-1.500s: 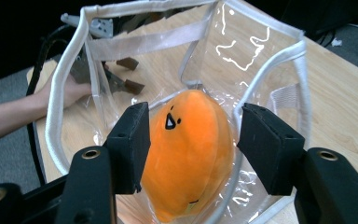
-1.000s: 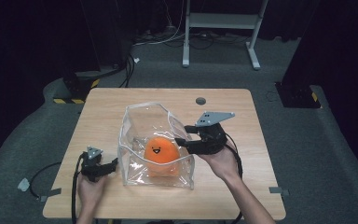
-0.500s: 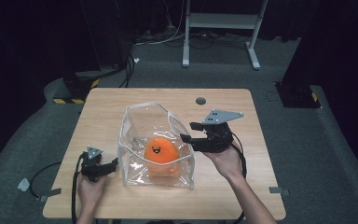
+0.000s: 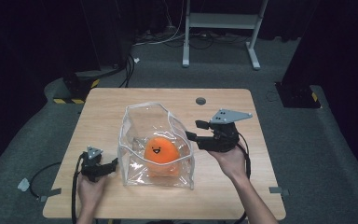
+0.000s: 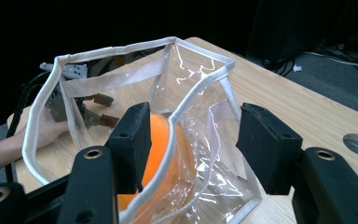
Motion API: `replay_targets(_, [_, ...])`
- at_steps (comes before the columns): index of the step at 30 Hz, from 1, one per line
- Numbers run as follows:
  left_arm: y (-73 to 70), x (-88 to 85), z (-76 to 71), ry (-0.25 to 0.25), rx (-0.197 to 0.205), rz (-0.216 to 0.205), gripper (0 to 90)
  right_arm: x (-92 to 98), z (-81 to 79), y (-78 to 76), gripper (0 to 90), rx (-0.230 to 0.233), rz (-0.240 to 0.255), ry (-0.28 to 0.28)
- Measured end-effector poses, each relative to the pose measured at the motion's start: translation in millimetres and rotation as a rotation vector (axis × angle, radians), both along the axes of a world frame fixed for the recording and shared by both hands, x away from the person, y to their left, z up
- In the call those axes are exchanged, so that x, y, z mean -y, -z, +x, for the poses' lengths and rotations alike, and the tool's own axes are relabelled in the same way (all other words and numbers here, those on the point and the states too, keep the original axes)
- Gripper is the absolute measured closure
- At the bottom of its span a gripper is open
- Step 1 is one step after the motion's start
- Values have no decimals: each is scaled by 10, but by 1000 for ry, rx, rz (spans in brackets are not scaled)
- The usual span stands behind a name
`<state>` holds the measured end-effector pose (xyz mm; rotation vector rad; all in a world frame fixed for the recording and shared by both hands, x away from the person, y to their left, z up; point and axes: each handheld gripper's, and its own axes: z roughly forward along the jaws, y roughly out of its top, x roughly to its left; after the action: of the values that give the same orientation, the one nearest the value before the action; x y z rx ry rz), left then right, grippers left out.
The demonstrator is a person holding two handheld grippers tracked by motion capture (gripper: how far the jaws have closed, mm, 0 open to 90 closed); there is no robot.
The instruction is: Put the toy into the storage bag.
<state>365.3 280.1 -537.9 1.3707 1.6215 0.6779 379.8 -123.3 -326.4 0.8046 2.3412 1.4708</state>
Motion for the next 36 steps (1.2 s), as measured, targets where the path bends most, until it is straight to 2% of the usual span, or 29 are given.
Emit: replay_targets(36, [0, 0, 0, 0, 0, 0, 222, 280, -33, 31, 444, 7, 31, 60])
